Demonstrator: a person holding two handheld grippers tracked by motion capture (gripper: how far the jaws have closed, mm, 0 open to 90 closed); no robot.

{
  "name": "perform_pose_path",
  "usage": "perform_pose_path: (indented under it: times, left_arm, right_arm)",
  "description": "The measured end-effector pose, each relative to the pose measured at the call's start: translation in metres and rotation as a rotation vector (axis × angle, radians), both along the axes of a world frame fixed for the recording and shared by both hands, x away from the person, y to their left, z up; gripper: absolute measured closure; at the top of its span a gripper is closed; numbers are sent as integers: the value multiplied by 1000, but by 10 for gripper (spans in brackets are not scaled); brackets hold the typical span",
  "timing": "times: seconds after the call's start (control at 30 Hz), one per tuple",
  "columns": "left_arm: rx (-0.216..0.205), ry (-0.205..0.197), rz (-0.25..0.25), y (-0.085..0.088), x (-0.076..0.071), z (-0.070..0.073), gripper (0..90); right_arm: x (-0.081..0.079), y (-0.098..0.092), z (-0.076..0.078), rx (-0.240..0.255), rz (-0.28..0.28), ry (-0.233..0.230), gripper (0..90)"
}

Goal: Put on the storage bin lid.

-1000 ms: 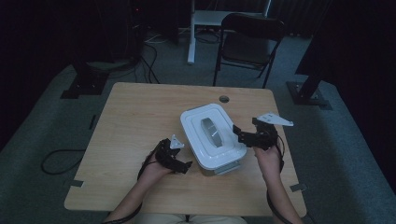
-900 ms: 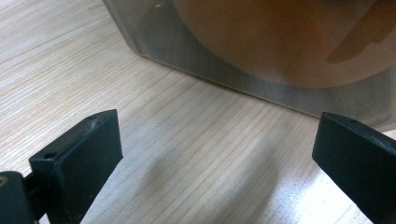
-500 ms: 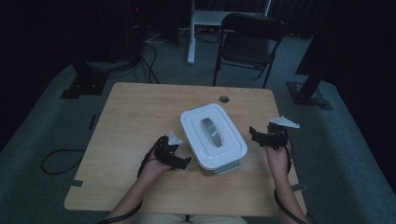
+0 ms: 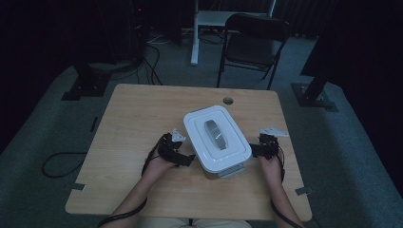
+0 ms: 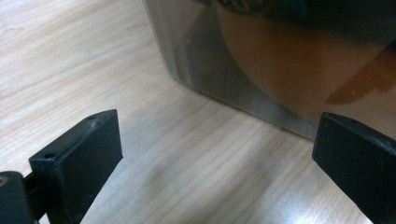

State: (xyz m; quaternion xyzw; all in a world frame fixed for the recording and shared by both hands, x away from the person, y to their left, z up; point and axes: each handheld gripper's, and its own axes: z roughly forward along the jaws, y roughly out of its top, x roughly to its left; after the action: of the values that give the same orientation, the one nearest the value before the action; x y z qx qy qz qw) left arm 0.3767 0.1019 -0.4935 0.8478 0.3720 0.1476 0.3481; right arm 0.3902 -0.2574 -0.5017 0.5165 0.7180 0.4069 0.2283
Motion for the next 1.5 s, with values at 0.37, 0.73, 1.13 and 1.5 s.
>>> perform_pose_path:
  times: [0.37,0.73,1.13,1.5]
  left_arm:
    - [2,-10,-1,1,1,5,22]
    - [25,-5,17,19,2,7,22]
    - [28,0,21,31,-4,5,22]
    - [-13,-43,-7,37,-5,5,22]
  right_arm:
    - [-9,10,-2,26,44,-1,144]
    - [-31,32,-6,56,122,14,163]
    - [-45,47,-8,55,136,21,167]
    - [-37,48,-7,35,147,27,134]
